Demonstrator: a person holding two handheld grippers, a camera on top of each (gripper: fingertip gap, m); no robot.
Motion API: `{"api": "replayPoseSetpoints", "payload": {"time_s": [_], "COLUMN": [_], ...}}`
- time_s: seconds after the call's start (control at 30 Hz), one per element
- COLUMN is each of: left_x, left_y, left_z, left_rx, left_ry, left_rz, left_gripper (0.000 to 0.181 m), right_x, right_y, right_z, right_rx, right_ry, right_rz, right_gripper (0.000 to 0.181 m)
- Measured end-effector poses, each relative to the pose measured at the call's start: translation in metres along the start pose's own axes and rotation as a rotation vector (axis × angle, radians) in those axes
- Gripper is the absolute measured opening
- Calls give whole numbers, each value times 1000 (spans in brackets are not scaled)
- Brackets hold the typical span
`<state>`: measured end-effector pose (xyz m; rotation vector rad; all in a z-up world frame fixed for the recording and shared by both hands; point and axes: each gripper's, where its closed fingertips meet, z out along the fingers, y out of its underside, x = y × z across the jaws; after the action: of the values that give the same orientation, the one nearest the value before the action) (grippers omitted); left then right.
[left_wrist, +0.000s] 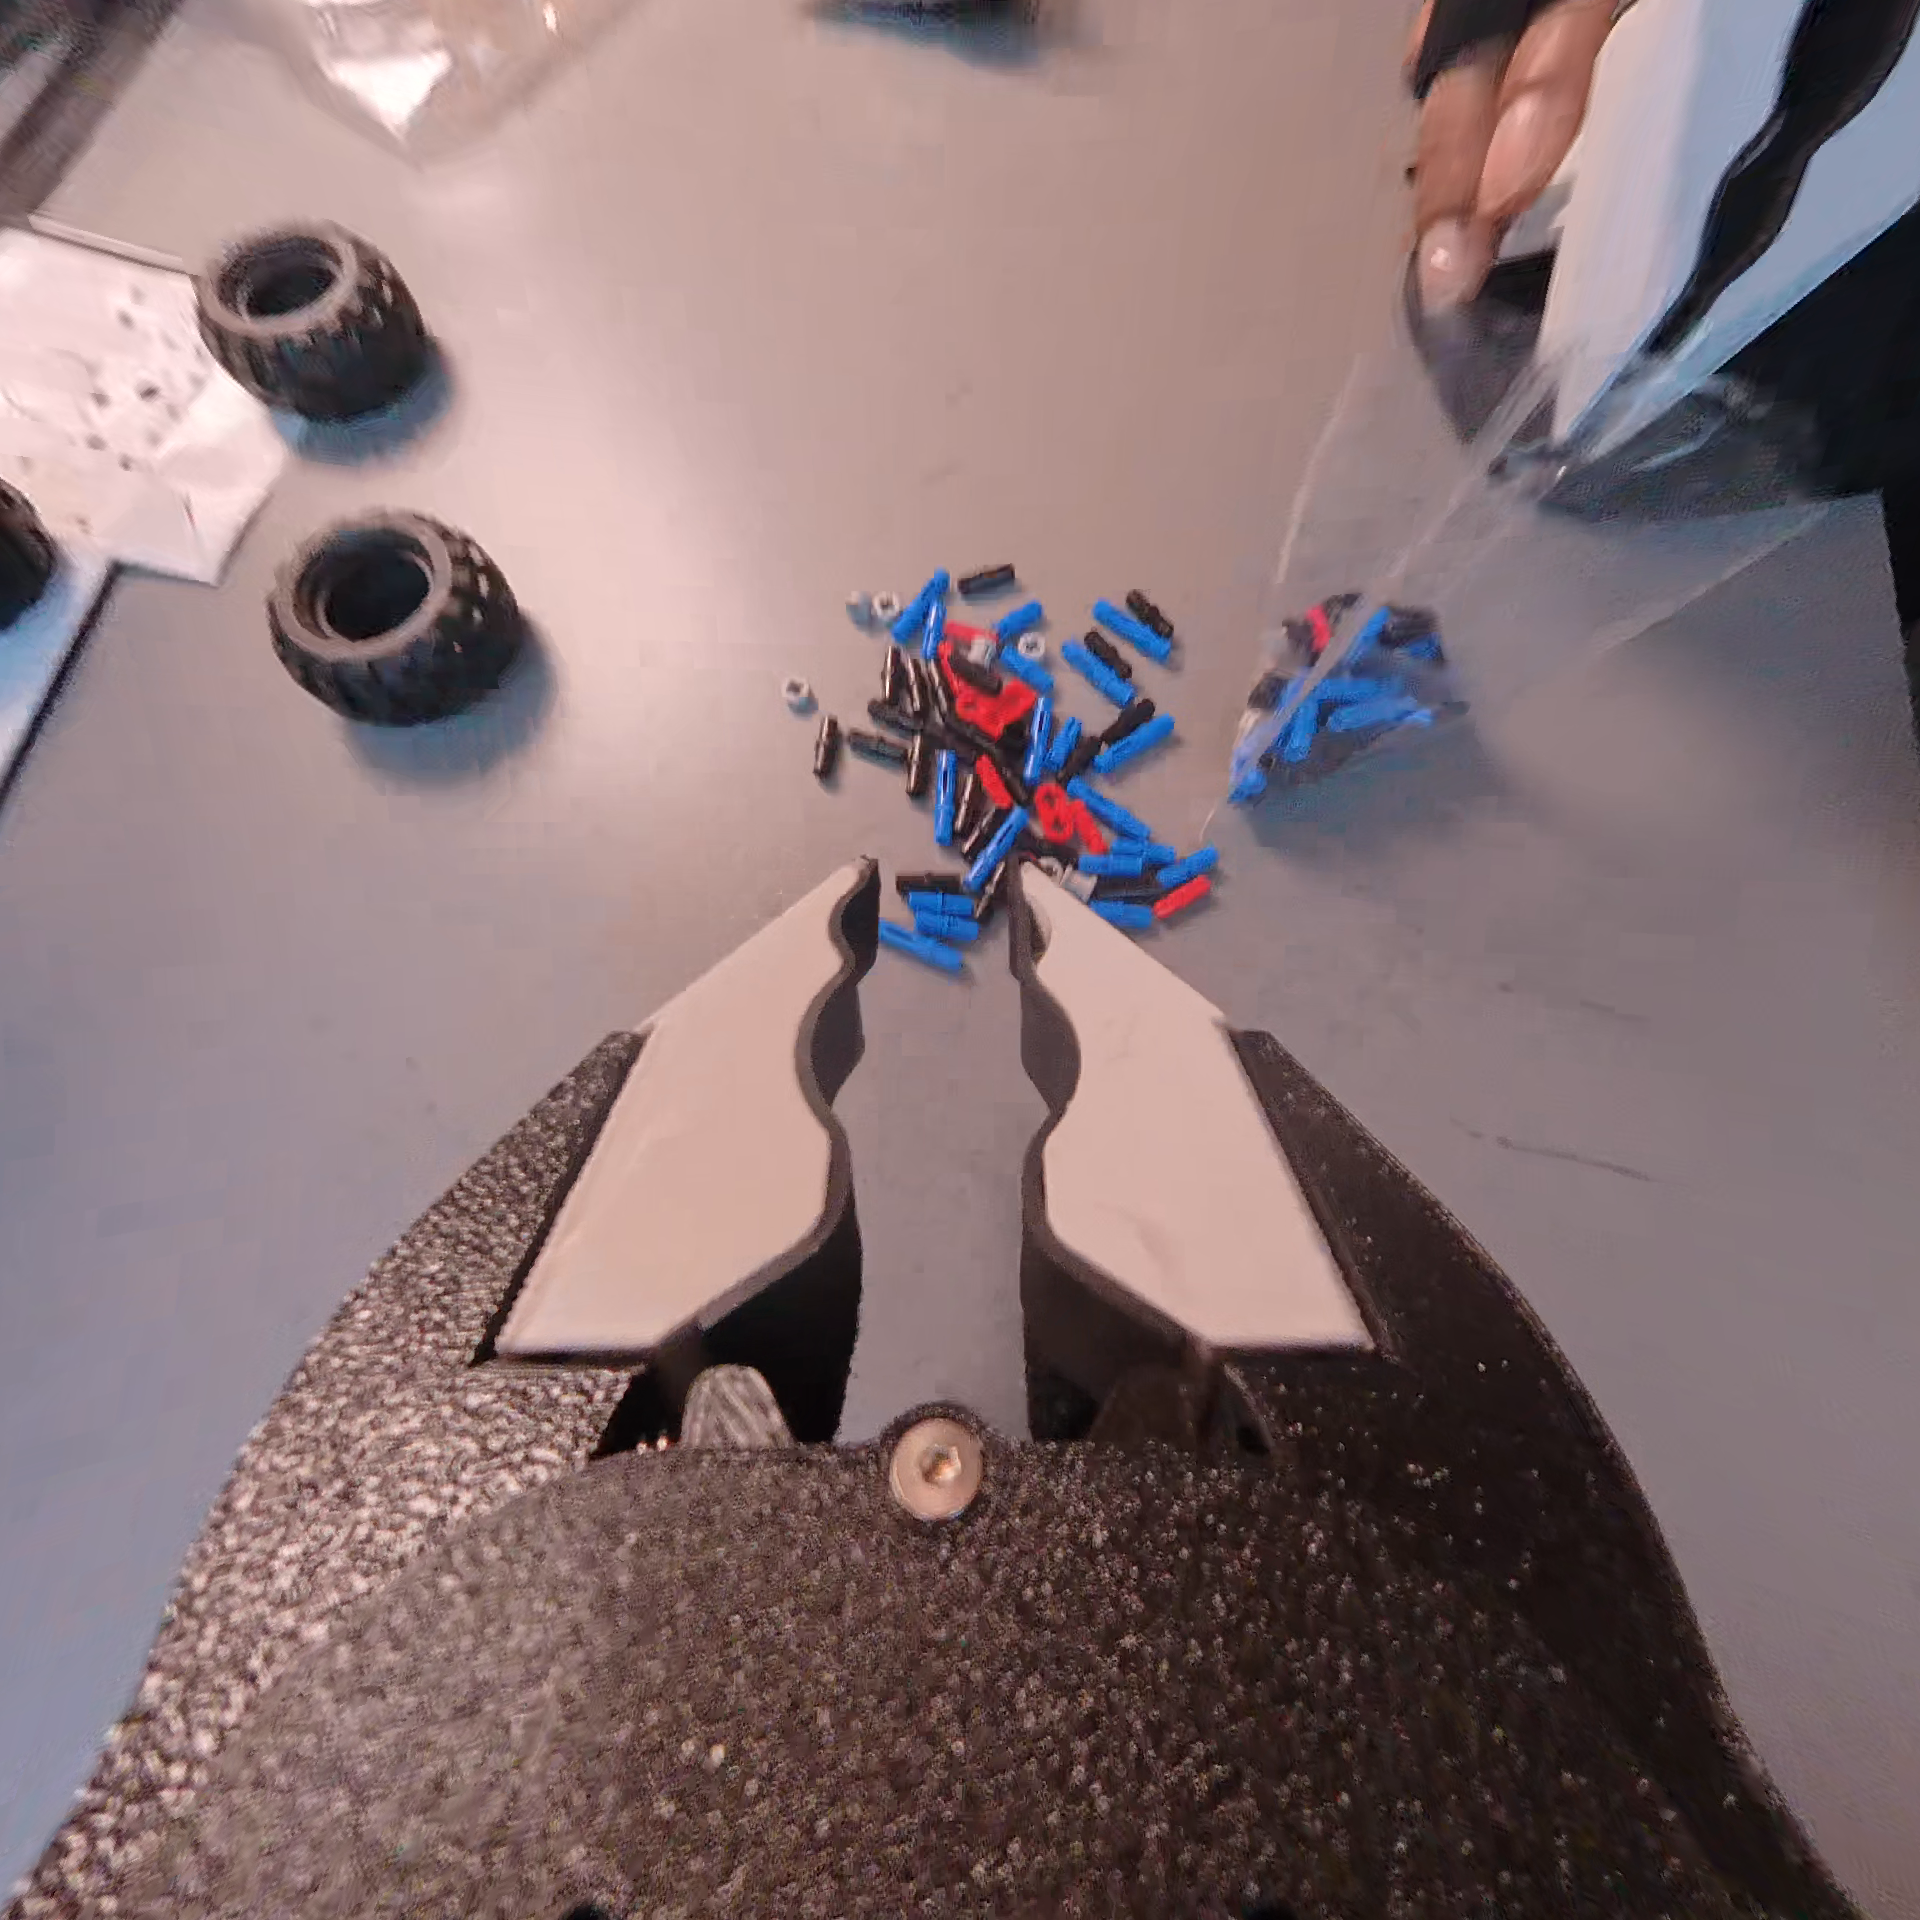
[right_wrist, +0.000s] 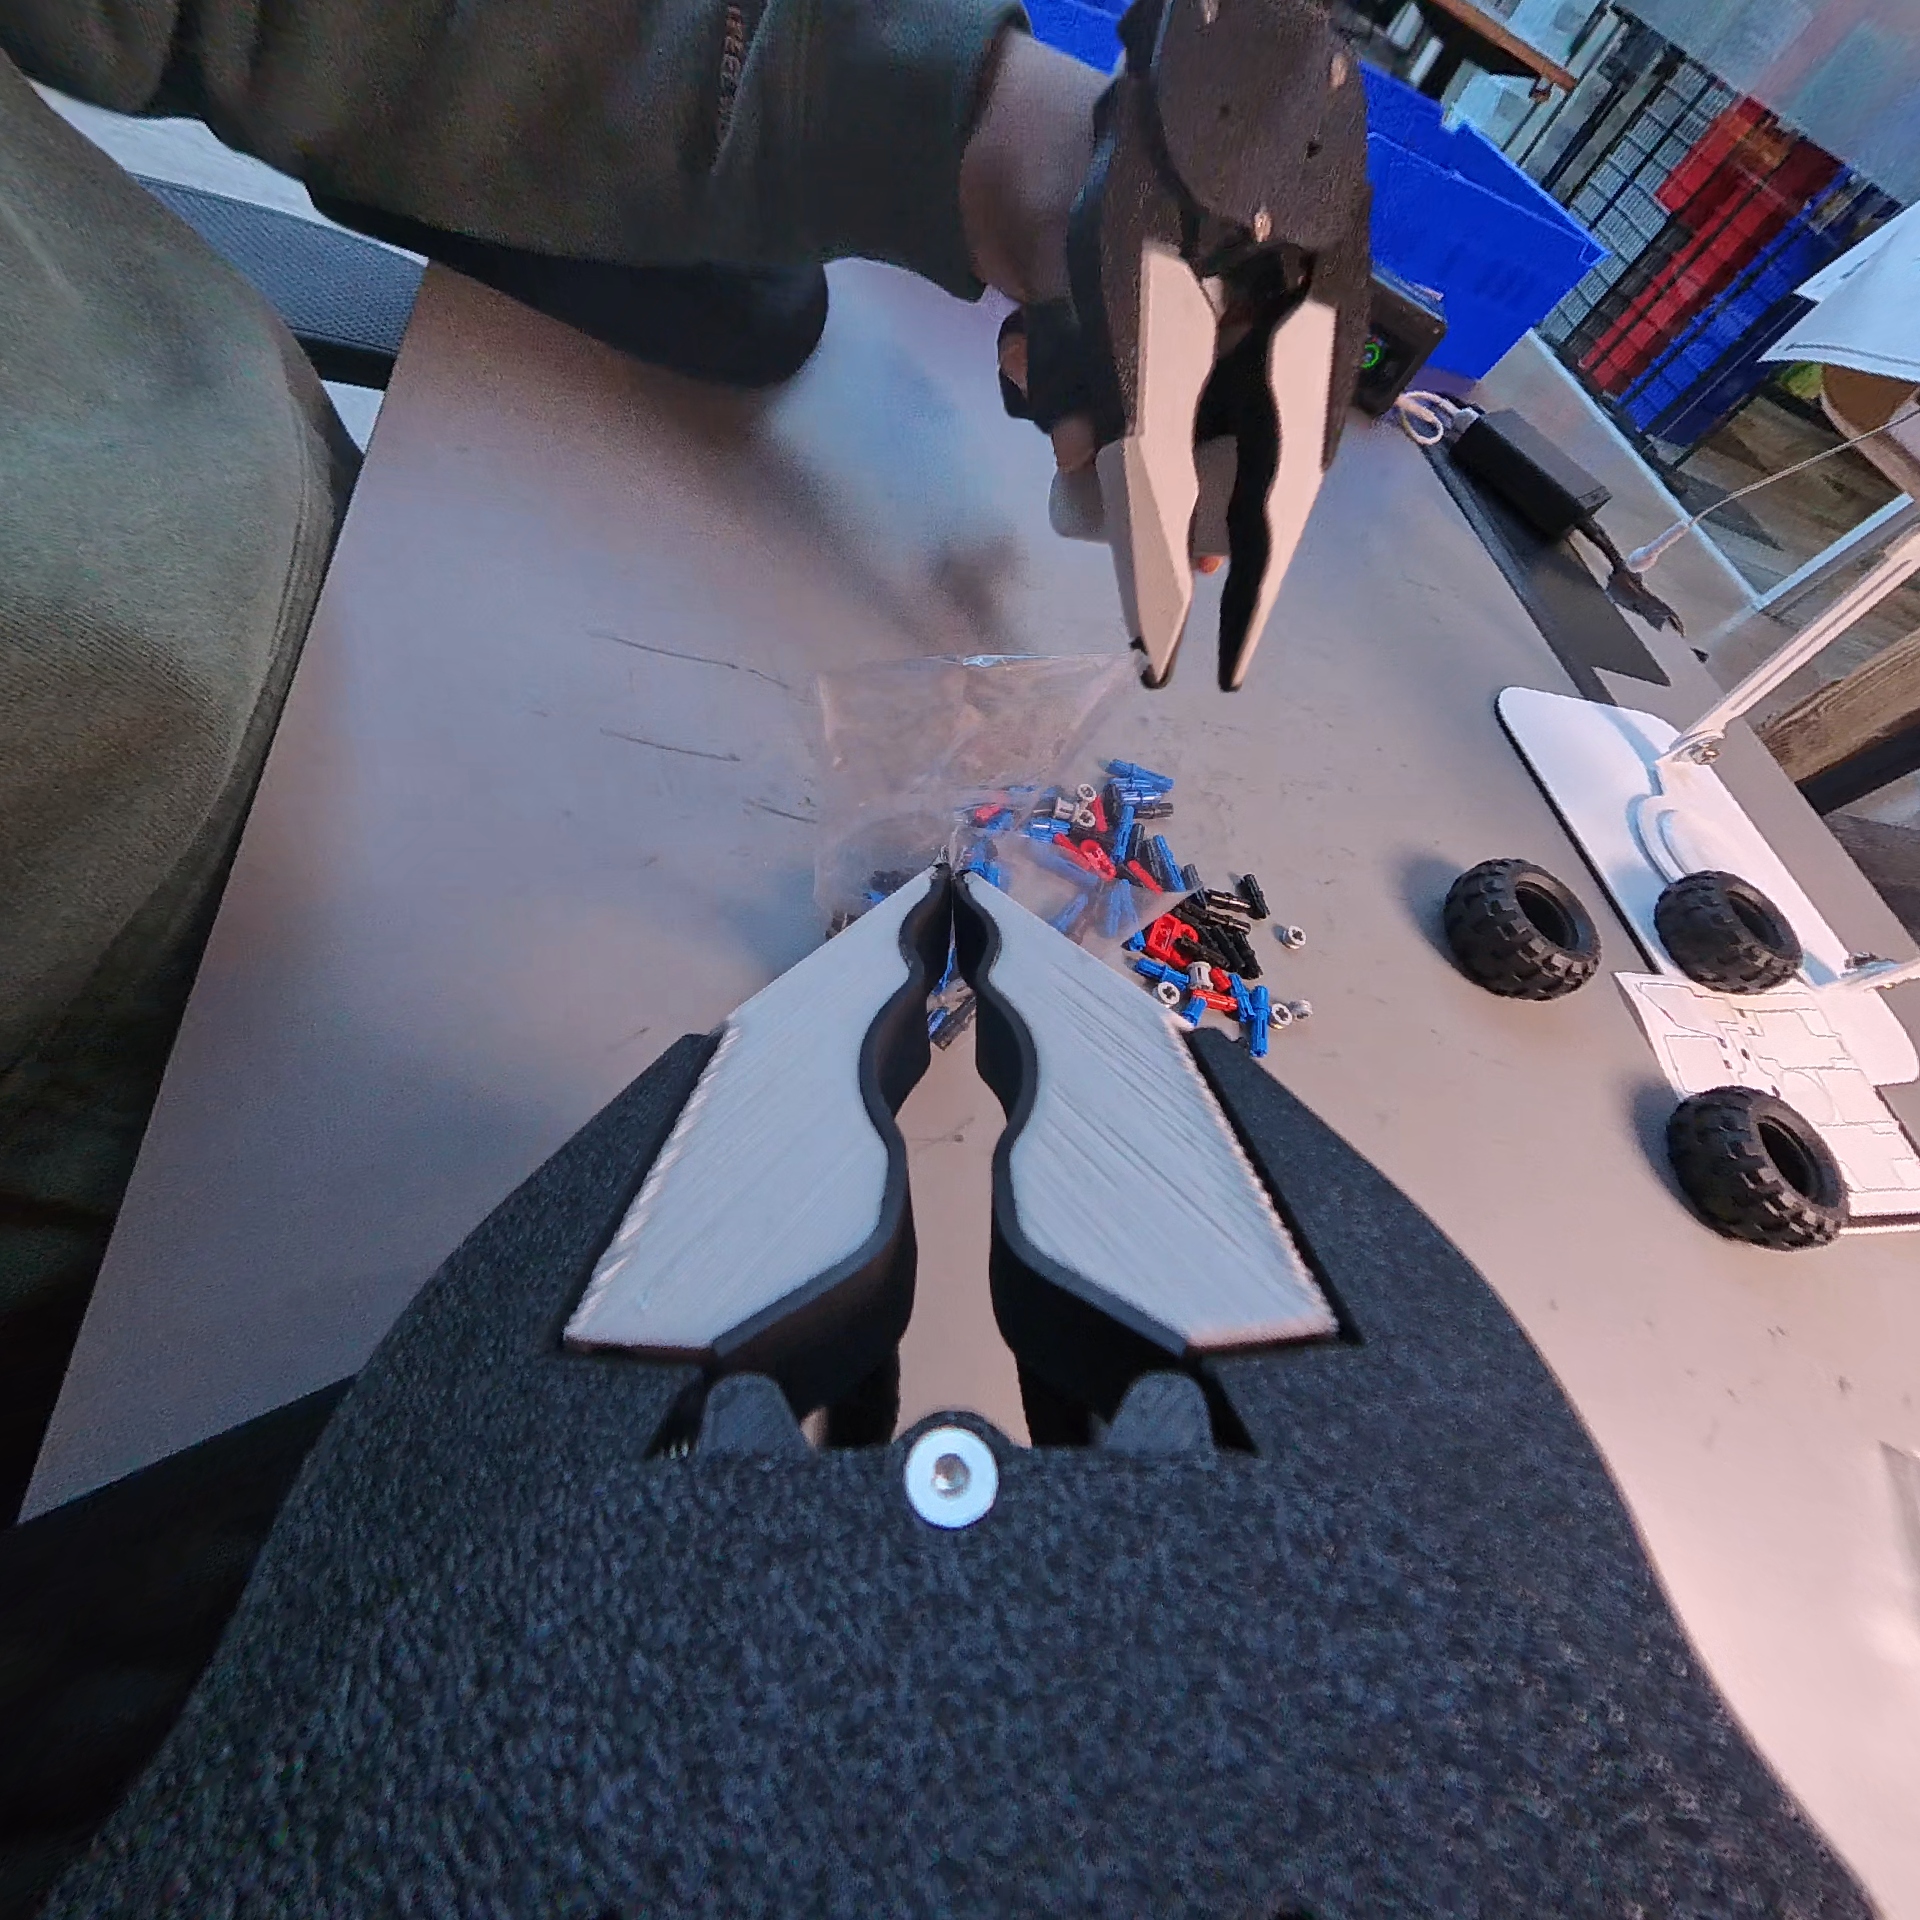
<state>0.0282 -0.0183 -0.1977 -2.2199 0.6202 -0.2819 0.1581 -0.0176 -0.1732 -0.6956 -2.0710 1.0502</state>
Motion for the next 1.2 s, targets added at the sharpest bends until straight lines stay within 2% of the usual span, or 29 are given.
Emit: {"api": "replayPoseSetpoints", "payload": {"time_s": [0.1,0.2,0.33,0.47,0.57,0.63,0.7,0.8,0.87,0.97,1.03,1.13,1.2], "left_x": [-1,-1,-2,-9,-12,-13,3,54,82,90,93,91,76], "left_y": [22,25,32,35,37,25,-12,-77,-98,-96,-90,-89,-85], "left_z": [11,20,29,26,24,17,2,-19,-17,2,6,-4,-11], "left_rx": [-50,-78,-126,-125,-132,-80,62,240,242,163,154,214,239], "left_ry": [59,60,44,24,7,-8,51,173,206,201,257,293,269], "left_rz": [-43,-27,-3,-10,-3,-1,-10,81,153,185,146,120,75], "left_gripper": [30,30,23,7,4,4,4,4,4,4,11,16,15], "right_x": [0,0,0,-1,-1,-1,-1,0,0,1,1,1,1], "right_y": [0,0,0,1,1,1,1,2,2,2,2,2,2], "right_z": [-1,-1,-1,-1,-1,-1,0,1,2,2,2,1,1], "right_rx": [3,4,7,7,6,6,4,-4,-9,-9,-8,-6,-4], "right_ry": [3,-1,-3,-7,-7,-7,-7,-7,-6,2,4,1,0], "right_rz": [0,3,1,0,-1,-1,-2,1,2,-3,-4,-1,0], "right_gripper": [0,0,0,0,0,0,0,0,0,0,0,0,0]}}
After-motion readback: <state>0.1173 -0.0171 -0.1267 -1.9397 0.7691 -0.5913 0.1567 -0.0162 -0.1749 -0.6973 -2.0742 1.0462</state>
